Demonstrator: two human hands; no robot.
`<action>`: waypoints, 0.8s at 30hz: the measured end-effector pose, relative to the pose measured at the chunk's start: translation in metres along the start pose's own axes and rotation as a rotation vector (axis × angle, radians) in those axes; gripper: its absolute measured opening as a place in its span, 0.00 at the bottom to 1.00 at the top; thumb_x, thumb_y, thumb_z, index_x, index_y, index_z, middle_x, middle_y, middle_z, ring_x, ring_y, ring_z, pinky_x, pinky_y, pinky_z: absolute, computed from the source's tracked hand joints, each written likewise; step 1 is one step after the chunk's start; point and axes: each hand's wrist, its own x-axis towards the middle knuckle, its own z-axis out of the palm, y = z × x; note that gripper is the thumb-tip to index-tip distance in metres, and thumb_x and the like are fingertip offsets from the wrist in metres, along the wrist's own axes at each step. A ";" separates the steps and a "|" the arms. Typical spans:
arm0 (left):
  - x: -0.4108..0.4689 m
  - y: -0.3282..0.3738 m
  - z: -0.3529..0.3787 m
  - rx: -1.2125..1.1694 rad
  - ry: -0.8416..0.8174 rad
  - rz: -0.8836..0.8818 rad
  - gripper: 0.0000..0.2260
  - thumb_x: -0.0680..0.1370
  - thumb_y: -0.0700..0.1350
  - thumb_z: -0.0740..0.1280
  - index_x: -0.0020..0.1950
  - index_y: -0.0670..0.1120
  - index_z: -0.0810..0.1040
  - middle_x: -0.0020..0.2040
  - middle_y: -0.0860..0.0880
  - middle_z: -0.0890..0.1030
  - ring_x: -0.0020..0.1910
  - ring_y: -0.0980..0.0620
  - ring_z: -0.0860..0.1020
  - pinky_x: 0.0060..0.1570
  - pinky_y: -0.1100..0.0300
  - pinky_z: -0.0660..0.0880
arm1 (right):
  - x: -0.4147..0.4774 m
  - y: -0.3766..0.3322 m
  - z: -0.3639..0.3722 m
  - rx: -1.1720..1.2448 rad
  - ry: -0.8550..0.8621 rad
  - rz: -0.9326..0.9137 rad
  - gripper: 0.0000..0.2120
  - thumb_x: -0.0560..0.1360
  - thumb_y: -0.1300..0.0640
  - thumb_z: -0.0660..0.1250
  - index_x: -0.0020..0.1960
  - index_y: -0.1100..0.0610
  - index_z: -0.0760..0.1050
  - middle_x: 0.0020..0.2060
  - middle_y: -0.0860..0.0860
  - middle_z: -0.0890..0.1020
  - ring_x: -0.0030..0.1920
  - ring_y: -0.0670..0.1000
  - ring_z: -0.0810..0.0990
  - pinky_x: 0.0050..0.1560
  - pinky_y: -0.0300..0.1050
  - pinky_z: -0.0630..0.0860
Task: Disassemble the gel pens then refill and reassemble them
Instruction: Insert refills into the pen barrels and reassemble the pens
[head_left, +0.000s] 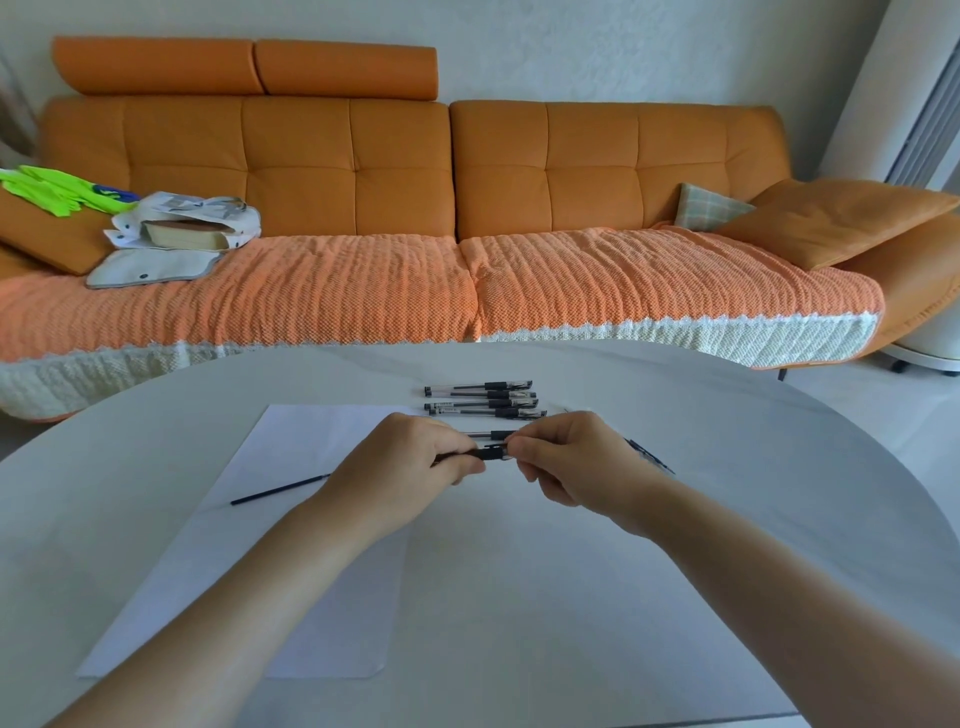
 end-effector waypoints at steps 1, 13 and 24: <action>0.002 0.001 -0.001 -0.025 0.015 0.000 0.10 0.76 0.48 0.71 0.37 0.46 0.81 0.33 0.49 0.78 0.36 0.53 0.74 0.35 0.62 0.68 | 0.003 -0.001 -0.002 0.014 0.005 -0.012 0.12 0.79 0.57 0.66 0.41 0.64 0.80 0.29 0.56 0.73 0.25 0.51 0.65 0.27 0.39 0.62; 0.020 -0.039 0.019 0.166 0.252 -0.055 0.17 0.72 0.45 0.75 0.55 0.46 0.72 0.52 0.52 0.71 0.49 0.52 0.70 0.50 0.56 0.72 | 0.048 0.019 -0.030 -0.418 0.292 -0.069 0.05 0.79 0.51 0.67 0.48 0.45 0.82 0.37 0.40 0.81 0.36 0.43 0.77 0.38 0.42 0.75; 0.019 -0.047 0.027 0.279 0.025 -0.042 0.06 0.78 0.52 0.67 0.53 0.56 0.82 0.47 0.57 0.78 0.51 0.54 0.73 0.48 0.58 0.72 | 0.066 0.031 -0.006 -0.631 0.184 -0.135 0.07 0.78 0.50 0.67 0.52 0.46 0.83 0.44 0.42 0.76 0.48 0.48 0.76 0.50 0.47 0.76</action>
